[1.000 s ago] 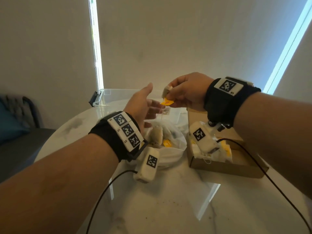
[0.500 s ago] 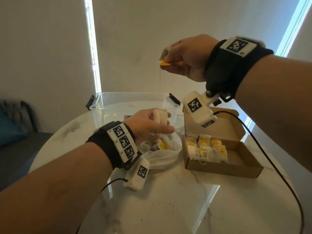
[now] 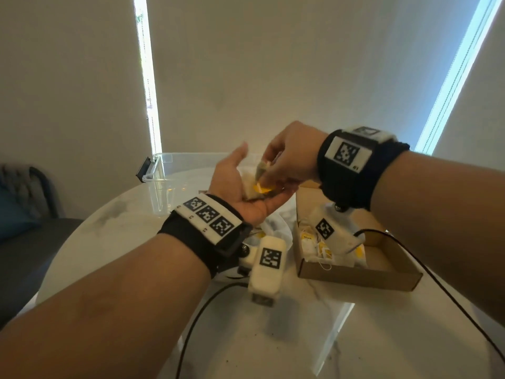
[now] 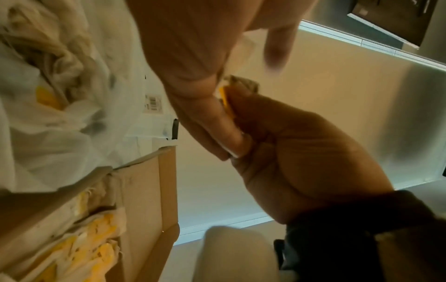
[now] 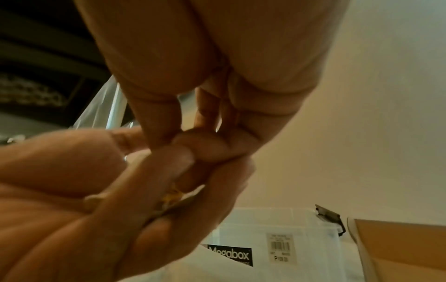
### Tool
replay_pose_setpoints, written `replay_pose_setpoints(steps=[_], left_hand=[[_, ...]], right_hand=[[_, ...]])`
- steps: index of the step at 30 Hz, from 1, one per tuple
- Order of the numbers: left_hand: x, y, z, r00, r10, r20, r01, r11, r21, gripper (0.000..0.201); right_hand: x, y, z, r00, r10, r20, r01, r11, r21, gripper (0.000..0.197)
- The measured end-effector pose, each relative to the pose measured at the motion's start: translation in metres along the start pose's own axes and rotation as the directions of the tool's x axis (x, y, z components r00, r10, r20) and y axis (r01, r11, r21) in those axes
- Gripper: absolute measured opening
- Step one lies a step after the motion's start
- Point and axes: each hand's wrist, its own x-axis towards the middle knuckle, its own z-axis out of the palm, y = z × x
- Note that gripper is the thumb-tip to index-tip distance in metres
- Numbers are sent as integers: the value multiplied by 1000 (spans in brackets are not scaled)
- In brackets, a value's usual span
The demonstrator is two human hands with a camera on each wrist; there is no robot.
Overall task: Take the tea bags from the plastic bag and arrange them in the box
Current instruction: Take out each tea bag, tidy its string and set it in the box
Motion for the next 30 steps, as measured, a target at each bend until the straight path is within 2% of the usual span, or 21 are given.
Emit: replay_pose_setpoints(steps=[1,3,4,6,9,14,16,18,21,24,27,30], left_hand=[[1,-1,2,999,7,-36,-5,999,41,46],[3,-1,-2,997,2,-74,4,996,84,35],[4,1,-6,996,-11,-94,19,996,84,36],[5,5,-11,991,-21,-135,34,995,92,35],[3,8,-12,989,-14,-148,34,990,139,28],[13,9,-15,986,-9,-167,53,965,257,30],[18,7,-18,977,28,-212,38,952,304,32],[20,5,-19,966,61,-251,24,946,324,31],[20,3,-18,964,31,-263,56,947,316,31],[16,3,-15,971,-30,-236,87,968,236,40],[13,1,-13,973,-80,-216,117,980,162,49],[10,-2,-10,975,-98,-201,124,985,121,49]], right_hand=[[0,1,2,1000,-23,11,24,997,-70,21],[-1,5,-1,998,-24,52,26,998,-51,13],[-2,8,-3,997,-14,75,14,1000,3,8],[-2,14,-8,996,4,87,-13,995,101,14],[-4,21,-11,998,4,69,-14,989,146,16],[-2,28,-10,997,29,70,-47,959,280,16],[-1,30,-8,994,7,113,-36,967,252,15],[-1,32,-5,991,-20,135,1,990,143,18],[3,36,0,995,-10,98,3,997,76,8],[5,41,-1,999,8,45,-12,997,70,4],[4,46,-6,1000,-21,-21,24,989,147,12],[1,48,-11,997,-66,-38,73,961,265,25]])
